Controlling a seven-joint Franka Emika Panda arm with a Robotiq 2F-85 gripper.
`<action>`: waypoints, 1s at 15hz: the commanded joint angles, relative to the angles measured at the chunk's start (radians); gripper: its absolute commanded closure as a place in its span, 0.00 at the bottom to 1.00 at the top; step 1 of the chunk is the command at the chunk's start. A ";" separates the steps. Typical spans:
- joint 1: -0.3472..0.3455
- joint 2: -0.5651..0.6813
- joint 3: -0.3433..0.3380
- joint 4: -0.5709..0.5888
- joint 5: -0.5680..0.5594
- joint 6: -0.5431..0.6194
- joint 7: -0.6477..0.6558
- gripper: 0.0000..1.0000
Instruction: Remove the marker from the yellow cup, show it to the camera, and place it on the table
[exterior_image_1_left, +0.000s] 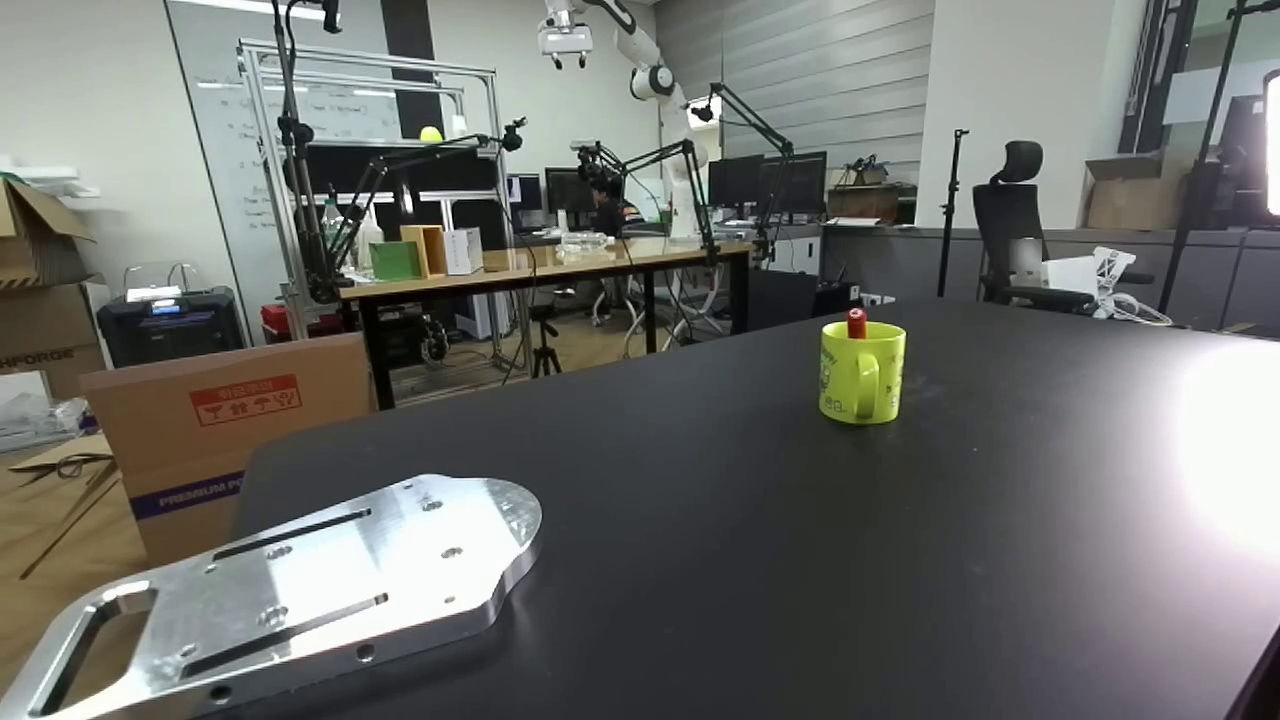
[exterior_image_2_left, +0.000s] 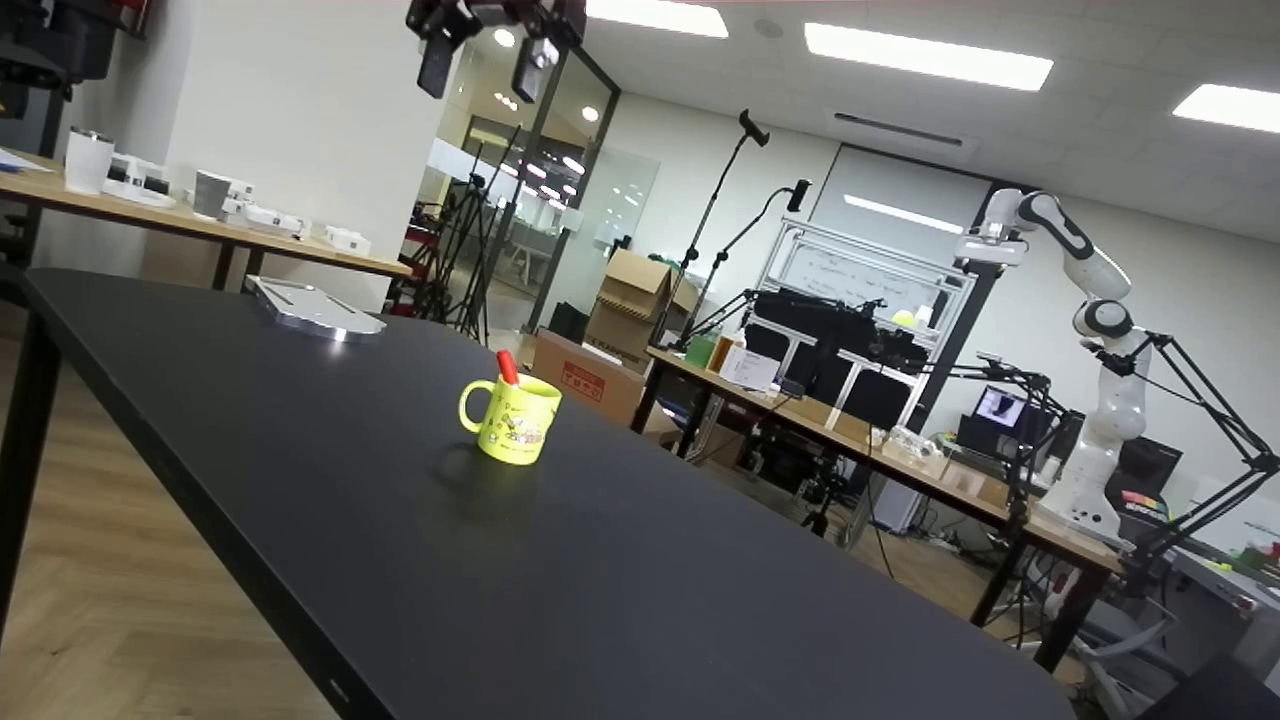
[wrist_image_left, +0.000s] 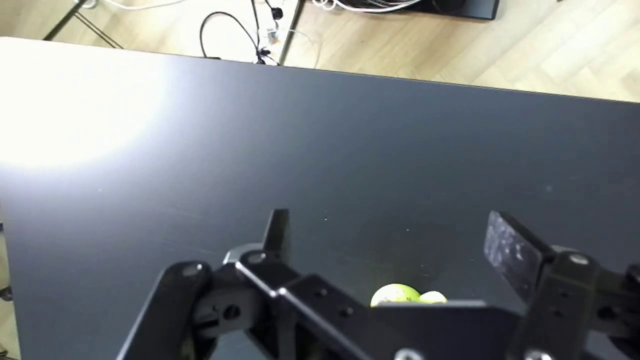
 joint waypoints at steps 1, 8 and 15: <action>-0.008 0.248 0.008 0.177 -0.099 0.014 0.017 0.00; 0.069 0.582 0.009 0.495 -0.262 -0.006 -0.027 0.00; 0.181 0.818 0.014 0.781 -0.379 -0.143 -0.156 0.00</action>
